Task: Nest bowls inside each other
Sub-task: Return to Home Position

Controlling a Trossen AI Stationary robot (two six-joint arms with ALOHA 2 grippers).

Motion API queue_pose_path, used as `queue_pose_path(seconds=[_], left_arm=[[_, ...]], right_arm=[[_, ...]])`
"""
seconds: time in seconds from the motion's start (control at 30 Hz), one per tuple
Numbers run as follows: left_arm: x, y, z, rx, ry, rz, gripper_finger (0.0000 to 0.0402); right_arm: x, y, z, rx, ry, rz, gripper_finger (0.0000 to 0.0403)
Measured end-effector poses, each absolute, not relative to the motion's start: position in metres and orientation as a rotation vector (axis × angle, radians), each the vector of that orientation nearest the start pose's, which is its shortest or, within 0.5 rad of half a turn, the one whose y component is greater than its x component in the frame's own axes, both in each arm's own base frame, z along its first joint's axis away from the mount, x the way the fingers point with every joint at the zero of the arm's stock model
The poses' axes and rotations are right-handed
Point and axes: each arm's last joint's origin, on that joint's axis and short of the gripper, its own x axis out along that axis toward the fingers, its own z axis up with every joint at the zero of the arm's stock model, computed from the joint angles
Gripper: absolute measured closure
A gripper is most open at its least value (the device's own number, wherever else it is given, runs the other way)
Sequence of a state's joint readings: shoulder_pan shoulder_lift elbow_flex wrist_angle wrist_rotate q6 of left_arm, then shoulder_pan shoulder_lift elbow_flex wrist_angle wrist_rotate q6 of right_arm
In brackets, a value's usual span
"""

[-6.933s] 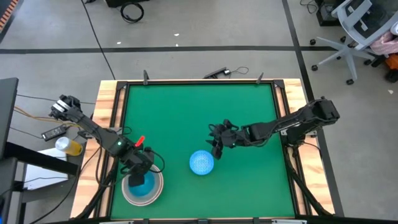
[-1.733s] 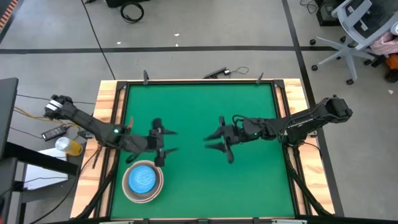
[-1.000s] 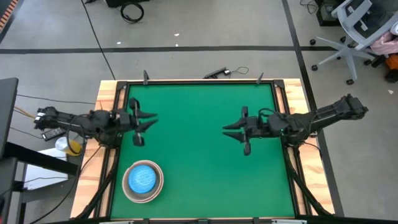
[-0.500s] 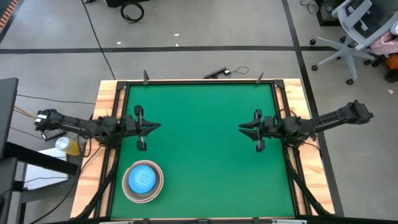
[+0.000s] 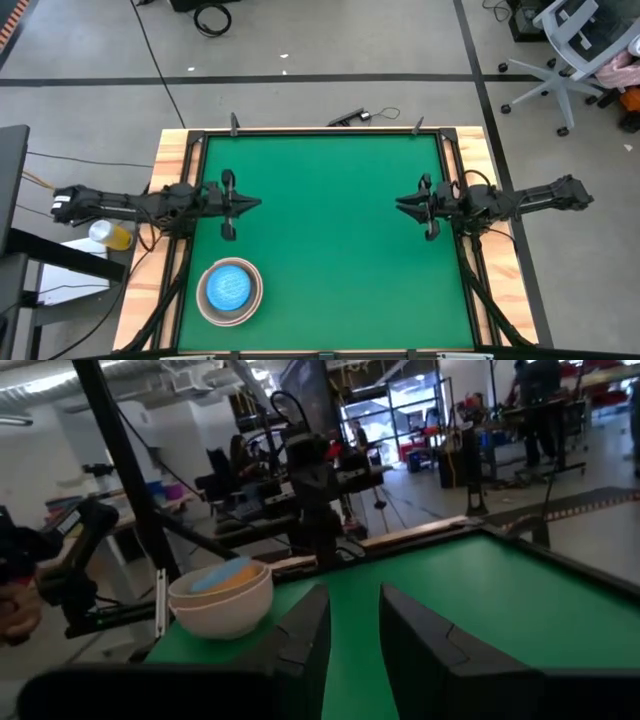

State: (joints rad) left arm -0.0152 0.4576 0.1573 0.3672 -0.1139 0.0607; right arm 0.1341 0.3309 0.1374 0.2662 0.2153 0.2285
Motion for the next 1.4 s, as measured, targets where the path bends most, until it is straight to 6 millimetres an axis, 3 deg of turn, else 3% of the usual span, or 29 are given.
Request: queue_pose_path(seconds=[0.07,0.2,0.4,0.5,0.9,1.13,1.4], left_arm=[[0.13,0.002,0.202,0.036,-0.06,0.107,0.0401],[0.13,0.004,0.203,-0.033,-0.047,0.172,0.0401],[0.124,0.003,0.229,-0.031,0.021,0.173,0.0401],[0.117,0.001,0.231,-0.034,0.018,0.155,0.0401],[0.108,-0.002,0.197,-0.068,-0.018,0.121,0.0401],[0.106,-0.002,0.197,-0.035,-0.008,0.113,0.0401],[0.09,-0.001,0.213,-0.009,-0.08,0.112,0.0401]], right_arm=[[0.118,0.01,0.204,0.252,-0.071,-0.072,0.0308],[0.118,0.01,0.194,0.275,-0.032,-0.078,0.0308],[0.118,0.01,0.188,0.282,-0.017,-0.08,0.0308],[0.116,0.01,0.185,0.294,-0.018,-0.079,0.0308],[0.114,0.009,0.172,0.323,-0.058,-0.079,0.0308],[0.113,0.008,0.175,0.287,-0.092,-0.111,0.0308],[0.112,0.007,0.179,0.285,-0.117,-0.15,0.0308]])
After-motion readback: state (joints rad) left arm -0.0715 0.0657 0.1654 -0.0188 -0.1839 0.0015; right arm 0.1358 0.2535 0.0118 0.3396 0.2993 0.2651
